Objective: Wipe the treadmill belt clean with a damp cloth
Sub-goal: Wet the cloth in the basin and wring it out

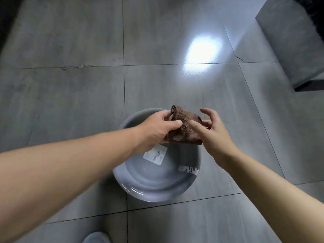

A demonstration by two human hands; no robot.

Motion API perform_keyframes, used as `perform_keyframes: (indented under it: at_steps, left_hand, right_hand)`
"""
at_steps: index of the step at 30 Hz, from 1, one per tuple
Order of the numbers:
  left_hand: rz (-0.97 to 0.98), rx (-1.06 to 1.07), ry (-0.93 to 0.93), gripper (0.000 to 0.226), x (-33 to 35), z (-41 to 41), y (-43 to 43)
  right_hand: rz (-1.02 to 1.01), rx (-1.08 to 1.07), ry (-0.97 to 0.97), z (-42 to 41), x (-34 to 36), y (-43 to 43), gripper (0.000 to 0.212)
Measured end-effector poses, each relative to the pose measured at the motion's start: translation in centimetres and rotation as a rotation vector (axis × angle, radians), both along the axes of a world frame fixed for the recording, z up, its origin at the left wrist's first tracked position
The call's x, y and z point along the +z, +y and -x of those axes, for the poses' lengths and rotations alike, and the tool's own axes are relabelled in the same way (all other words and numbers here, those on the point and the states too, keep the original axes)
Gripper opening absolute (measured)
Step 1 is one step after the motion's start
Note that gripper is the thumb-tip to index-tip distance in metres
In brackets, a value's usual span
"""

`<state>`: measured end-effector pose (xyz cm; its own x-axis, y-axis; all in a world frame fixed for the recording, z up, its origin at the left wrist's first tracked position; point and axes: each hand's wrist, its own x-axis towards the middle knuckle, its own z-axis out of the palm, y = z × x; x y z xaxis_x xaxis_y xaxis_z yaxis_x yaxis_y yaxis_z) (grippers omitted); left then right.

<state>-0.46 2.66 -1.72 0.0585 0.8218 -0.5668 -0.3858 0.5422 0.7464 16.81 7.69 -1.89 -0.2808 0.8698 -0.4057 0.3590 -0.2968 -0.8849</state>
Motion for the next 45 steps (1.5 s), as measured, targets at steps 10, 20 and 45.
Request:
perform_keyframes:
  at_steps: [10,20,45]
  left_hand:
    - [0.091,0.079,0.555,0.03,-4.9,2.9,-5.9]
    - [0.174,-0.249,0.934,0.036,-8.2,3.1,-5.8]
    - [0.026,-0.356,0.805,0.008,-4.5,5.7,-7.2]
  right_hand:
    - [0.305,0.032,0.09,3.9,-3.5,-5.1,0.048]
    - [-0.064,0.331,-0.377,5.6,-9.5,-5.0,0.063]
    - [0.221,0.502,-0.047,4.4,-4.7,-3.3,0.02]
